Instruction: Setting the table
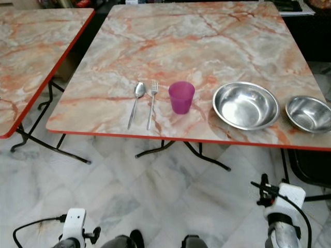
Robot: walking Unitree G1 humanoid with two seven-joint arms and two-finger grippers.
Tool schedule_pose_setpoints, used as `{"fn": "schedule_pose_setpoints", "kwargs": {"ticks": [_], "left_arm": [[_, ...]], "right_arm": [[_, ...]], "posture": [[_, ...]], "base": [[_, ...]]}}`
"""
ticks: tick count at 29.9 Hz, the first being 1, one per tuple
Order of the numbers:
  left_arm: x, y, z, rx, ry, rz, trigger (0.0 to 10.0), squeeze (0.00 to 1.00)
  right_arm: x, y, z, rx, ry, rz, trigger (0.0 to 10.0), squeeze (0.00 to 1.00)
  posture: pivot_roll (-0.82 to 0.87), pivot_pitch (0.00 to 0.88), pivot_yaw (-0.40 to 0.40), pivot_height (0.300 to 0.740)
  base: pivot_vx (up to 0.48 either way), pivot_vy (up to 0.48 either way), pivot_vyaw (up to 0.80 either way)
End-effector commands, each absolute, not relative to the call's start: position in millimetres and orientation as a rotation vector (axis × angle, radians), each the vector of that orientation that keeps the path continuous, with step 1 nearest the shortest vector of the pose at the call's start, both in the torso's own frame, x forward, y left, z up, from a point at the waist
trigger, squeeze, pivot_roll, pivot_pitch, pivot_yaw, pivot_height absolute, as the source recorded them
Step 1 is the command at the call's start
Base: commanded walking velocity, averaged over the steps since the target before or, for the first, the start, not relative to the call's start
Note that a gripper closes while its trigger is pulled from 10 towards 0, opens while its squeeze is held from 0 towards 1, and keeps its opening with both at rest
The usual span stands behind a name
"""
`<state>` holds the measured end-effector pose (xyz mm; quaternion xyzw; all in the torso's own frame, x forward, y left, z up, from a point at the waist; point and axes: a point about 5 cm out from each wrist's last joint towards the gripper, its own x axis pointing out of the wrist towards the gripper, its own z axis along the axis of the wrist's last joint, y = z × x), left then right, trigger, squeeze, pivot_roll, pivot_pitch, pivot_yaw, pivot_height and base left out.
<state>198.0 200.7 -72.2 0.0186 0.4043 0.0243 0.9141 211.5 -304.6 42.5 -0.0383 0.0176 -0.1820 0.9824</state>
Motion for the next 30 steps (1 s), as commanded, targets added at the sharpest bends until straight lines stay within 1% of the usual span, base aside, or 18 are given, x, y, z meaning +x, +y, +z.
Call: {"fn": "schedule_pose_setpoints", "kwargs": {"ticks": [1,7,8,11,12,13,14,15,19,24,25,26,27,30], "left_arm": [[188,205,-78,0.052,0.881,0.05,10.0,0.0],[188,205,-77,0.057,0.883,0.044,10.0,0.0],[188,205,-77,0.057,0.883,0.044,10.0,0.0],[188,206,-77,0.06,0.885,0.041,10.0,0.0],[189,206,-77,0.06,0.886,0.04,10.0,0.0],[189,206,-77,0.06,0.886,0.04,10.0,0.0],[189,206,-77,0.062,0.886,0.04,10.0,0.0],[189,206,-77,0.063,0.886,0.039,10.0,0.0],[190,207,-76,0.064,0.881,0.045,10.0,0.0],[190,209,-76,0.068,0.881,0.052,10.0,0.0],[189,209,-76,0.069,0.882,0.055,10.0,0.0],[189,209,-76,0.07,0.882,0.056,10.0,0.0],[189,210,-76,0.07,0.882,0.058,10.0,0.0],[189,210,-76,0.071,0.883,0.06,10.0,0.0]], "right_arm": [[211,-302,56,-0.074,-0.005,-0.369,10.0,0.0],[207,-298,91,-0.098,-0.106,-0.364,10.0,0.0],[207,-298,91,-0.098,-0.106,-0.364,10.0,0.0],[211,-288,114,-0.097,-0.153,-0.333,10.0,0.0],[218,-283,127,-0.086,-0.157,-0.326,10.0,0.0],[218,-283,127,-0.086,-0.157,-0.326,10.0,0.0],[232,-281,139,-0.076,-0.178,-0.328,10.0,0.0],[238,-280,144,-0.061,-0.192,-0.327,10.0,0.0],[256,-277,159,-0.018,-0.214,-0.32,10.0,0.0],[279,-275,172,0.047,-0.176,-0.345,10.0,0.0],[290,-274,175,0.092,-0.155,-0.352,10.0,0.48],[293,-274,176,0.102,-0.139,-0.36,10.0,1.0],[300,-274,178,0.134,-0.119,-0.382,10.0,1.0],[306,-269,184,0.2,-0.118,-0.391,10.0,1.0]], "posture": [[-0.14,0.19,0.084,0.74],[-0.15,0.192,0.093,0.74],[-0.15,0.192,0.093,0.74],[-0.16,0.191,0.094,0.74],[-0.16,0.19,0.095,0.74],[-0.16,0.19,0.095,0.74],[-0.16,0.19,0.094,0.74],[-0.16,0.19,0.094,0.74],[-0.15,0.187,0.092,0.74],[-0.14,0.189,0.092,0.74],[-0.13,0.187,0.095,0.74],[-0.13,0.187,0.095,0.74],[-0.12,0.187,0.094,0.74],[-0.12,0.186,0.095,0.74]], "base": [[0.0,0.0,0.0],[0.0,0.0,0.0],[0.0,0.0,0.0],[0.0,0.0,0.0],[0.0,0.0,0.0],[0.0,0.0,0.0],[0.0,0.0,0.0],[0.0,0.0,0.0],[0.0,0.0,0.0],[0.0,0.0,0.0],[0.0,0.0,0.0],[0.0,0.0,0.0],[0.0,0.0,0.0],[0.0,0.0,0.0]]}}
